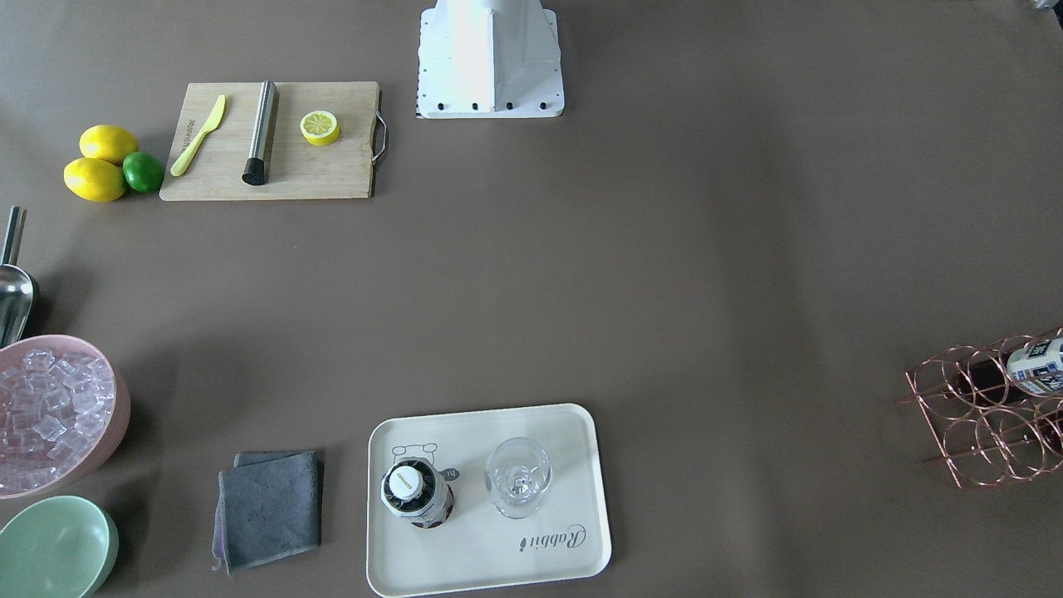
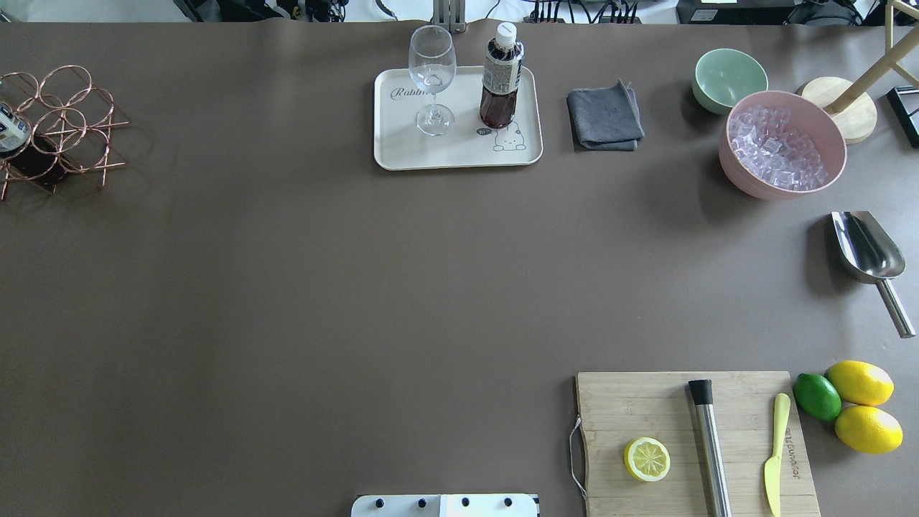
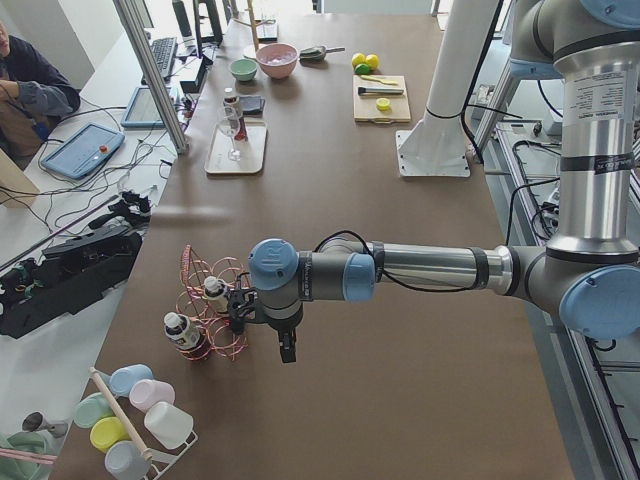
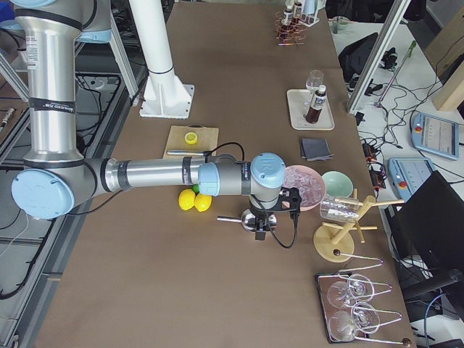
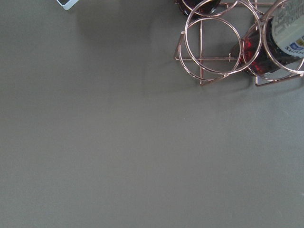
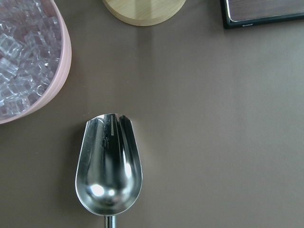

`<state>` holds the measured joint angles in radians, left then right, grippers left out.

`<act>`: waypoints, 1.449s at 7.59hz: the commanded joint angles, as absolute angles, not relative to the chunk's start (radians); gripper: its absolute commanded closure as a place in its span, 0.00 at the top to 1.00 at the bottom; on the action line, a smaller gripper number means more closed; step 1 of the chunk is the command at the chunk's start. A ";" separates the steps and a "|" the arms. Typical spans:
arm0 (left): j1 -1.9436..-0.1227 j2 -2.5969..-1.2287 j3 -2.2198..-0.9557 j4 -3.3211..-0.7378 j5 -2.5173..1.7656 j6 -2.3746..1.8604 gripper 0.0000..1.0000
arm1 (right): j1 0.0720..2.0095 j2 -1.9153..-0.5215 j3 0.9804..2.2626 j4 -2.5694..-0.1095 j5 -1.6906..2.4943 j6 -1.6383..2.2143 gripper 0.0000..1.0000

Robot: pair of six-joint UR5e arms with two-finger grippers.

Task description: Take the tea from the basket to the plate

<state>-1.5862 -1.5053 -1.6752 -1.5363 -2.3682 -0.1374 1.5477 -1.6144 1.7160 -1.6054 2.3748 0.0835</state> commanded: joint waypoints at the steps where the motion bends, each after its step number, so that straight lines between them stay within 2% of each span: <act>1: -1.586 -1.505 -1.674 -1.537 -2.368 -0.138 0.98 | 1.548 -1.615 1.713 -1.605 2.370 0.078 1.00; 11: -1.585 -1.505 -1.681 -1.568 -2.367 -0.135 0.98 | 1.555 -1.615 1.717 -1.605 2.367 0.078 1.00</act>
